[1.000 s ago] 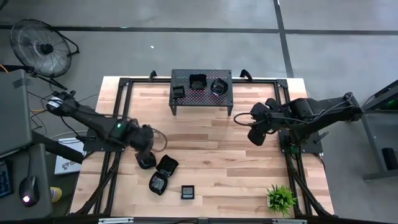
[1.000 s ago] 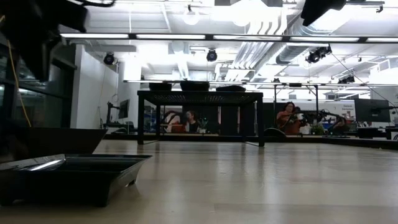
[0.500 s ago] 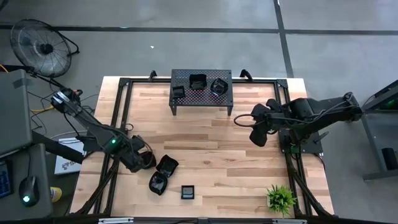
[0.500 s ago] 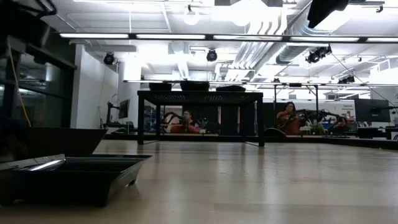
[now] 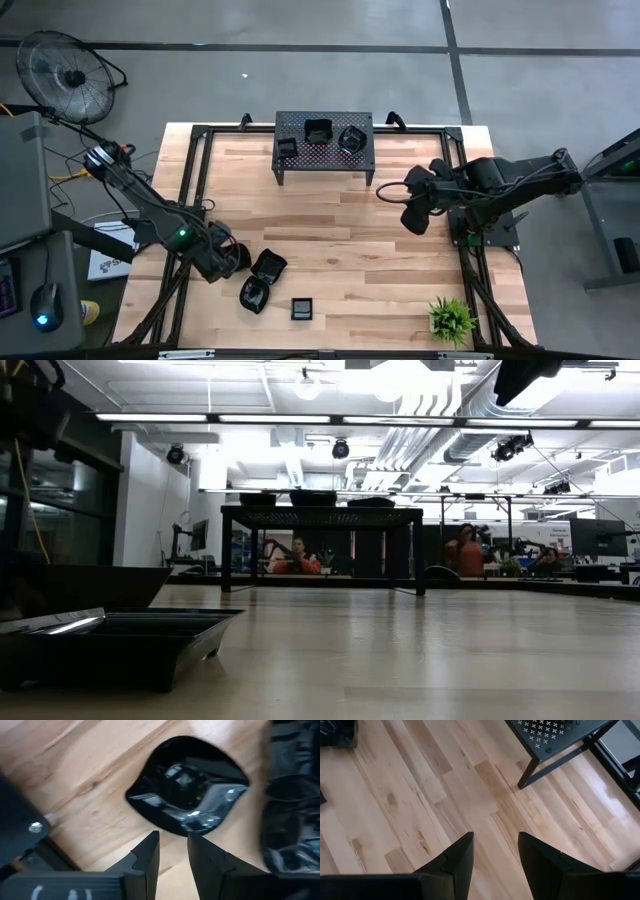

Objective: Pick & Place Mini shaped plates
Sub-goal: Stack the leaf-shaped plate on top of the leaf-shaped plate on the shelf

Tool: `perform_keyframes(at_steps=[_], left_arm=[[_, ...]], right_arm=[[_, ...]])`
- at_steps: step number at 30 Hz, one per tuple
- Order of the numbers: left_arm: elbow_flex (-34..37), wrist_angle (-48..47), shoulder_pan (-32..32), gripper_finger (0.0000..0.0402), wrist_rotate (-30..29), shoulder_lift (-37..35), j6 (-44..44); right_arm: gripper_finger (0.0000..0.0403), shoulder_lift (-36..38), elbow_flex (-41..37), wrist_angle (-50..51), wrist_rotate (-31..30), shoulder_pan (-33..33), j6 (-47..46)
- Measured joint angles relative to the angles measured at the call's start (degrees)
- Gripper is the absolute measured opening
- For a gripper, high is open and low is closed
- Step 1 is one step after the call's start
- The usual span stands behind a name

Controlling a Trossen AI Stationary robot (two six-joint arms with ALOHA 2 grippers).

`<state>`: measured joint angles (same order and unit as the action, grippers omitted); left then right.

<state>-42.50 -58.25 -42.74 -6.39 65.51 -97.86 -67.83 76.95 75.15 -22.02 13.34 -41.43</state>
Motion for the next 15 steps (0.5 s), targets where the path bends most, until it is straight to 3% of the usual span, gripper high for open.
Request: perform_keyframes(at_steps=[8, 15], left_arm=[[-0.02, -4.29, 1.07, 0.0097, 1.42, 2.14, -0.18], [1.62, -1.19, 5.16, 0.0097, 1.39, 3.45, -0.13]], right_arm=[[0.0149, 0.00, 0.00, -0.02, 1.09, 0.00, -2.11], [0.0149, 0.00, 0.00, -0.04, 2.51, 0.77, -3.65]])
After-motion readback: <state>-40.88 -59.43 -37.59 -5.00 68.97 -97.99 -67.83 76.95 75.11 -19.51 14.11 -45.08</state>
